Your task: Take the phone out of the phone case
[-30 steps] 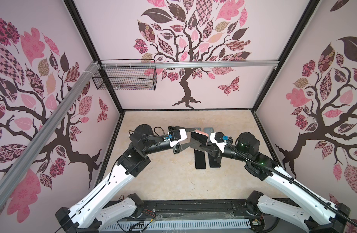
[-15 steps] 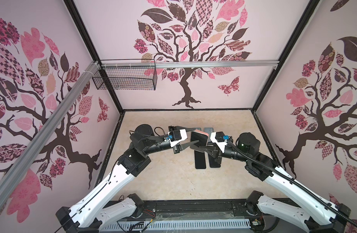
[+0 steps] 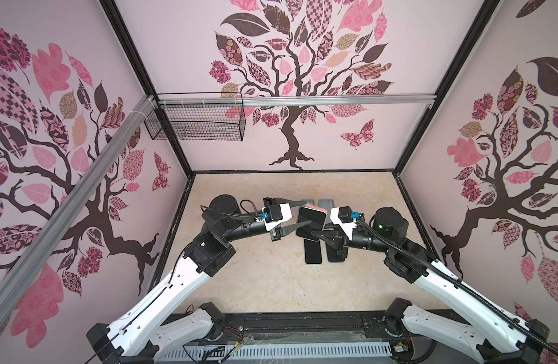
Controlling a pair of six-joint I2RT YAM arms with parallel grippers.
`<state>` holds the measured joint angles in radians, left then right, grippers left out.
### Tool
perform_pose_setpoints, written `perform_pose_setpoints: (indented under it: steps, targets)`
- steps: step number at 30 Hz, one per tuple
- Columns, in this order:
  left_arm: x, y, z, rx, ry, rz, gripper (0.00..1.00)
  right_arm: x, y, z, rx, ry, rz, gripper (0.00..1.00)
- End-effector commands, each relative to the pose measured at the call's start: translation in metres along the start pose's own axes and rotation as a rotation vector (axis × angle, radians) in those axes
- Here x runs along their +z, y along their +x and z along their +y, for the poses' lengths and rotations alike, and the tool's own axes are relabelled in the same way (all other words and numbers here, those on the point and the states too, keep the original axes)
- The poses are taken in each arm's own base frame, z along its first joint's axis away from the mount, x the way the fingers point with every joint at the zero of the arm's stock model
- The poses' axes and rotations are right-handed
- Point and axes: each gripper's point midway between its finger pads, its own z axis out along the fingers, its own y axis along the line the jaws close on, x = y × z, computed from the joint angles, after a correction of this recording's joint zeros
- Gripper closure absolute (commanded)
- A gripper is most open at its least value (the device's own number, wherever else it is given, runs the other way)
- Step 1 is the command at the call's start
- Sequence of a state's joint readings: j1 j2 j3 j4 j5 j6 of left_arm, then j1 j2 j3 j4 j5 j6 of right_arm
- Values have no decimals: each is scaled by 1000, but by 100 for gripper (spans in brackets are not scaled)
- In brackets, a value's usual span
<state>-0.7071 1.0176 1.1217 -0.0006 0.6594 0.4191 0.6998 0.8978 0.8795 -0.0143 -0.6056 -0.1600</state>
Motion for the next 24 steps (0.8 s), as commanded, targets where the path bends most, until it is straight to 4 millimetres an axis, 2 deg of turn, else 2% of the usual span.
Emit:
perform_pose_setpoints:
  steps: [1,9,17,24]
  targets:
    - [7,54,-11,-124,30,138,51,-28,-83,40,-235,-124,-254,100]
    - [6,52,-7,-127,13,128,48,-30,-83,40,-236,-114,-255,100]
    - [-3,32,-8,-81,0,66,48,-28,-78,6,-158,73,-222,100]
    - [-4,33,-13,-85,14,65,48,-29,-80,3,-154,97,-237,100]
